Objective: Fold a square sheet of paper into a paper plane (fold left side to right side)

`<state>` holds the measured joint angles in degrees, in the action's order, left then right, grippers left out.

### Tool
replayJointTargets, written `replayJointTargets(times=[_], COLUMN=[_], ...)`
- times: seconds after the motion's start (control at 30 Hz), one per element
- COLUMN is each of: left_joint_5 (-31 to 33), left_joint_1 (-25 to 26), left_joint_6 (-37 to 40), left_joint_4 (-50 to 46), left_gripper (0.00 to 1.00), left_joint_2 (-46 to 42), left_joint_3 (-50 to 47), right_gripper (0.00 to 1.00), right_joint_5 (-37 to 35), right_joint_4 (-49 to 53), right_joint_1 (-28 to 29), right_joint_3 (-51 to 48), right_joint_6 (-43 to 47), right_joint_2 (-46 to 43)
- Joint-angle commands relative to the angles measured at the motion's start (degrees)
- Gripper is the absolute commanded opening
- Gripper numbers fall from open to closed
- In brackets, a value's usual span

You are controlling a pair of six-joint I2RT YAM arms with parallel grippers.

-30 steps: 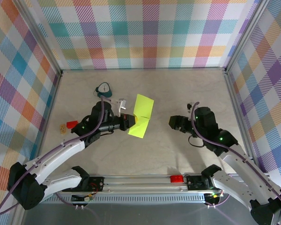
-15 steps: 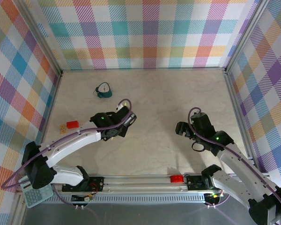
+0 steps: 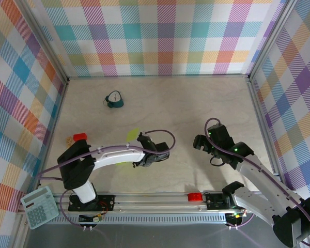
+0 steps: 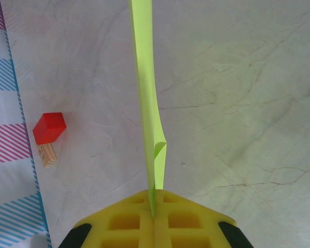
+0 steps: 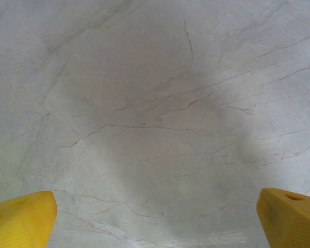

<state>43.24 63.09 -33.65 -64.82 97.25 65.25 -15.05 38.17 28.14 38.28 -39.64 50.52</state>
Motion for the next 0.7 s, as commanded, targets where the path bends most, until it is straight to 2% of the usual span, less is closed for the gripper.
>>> replayJointTargets(times=[0.0, 0.13, 0.2, 0.27, 0.67], left_joint_5=[-1.87, -9.67, -13.14, -15.34, -27.76], left_joint_1=[1.23, 1.42, 1.42, 1.42, -1.68], left_joint_6=[-4.37, -4.66, -5.01, -5.1, -5.46], left_joint_4=[-0.27, 6.2, 9.35, 10.79, 20.82], left_gripper=[0.0, 0.03, 0.17, 0.2, 0.18], left_joint_2=[2.86, 5.86, 6.88, 8.19, 11.45], left_joint_3=[3.06, 4.63, 5.62, 7.4, 9.67], right_gripper=[0.99, 0.99, 0.99, 0.99, 0.99], right_joint_5=[-1.27, -0.06, 0.83, 1.7, 9.56], right_joint_4=[-0.38, 0.0, 0.45, 0.85, -2.6], right_joint_1=[-0.54, -0.89, -0.98, -1.07, -3.6], right_joint_3=[-0.88, -0.69, -0.17, 0.57, 0.62], right_joint_6=[-1.92, -1.52, -1.02, -0.42, 1.6], right_joint_2=[-0.35, 0.22, 1.16, 2.48, 5.92])
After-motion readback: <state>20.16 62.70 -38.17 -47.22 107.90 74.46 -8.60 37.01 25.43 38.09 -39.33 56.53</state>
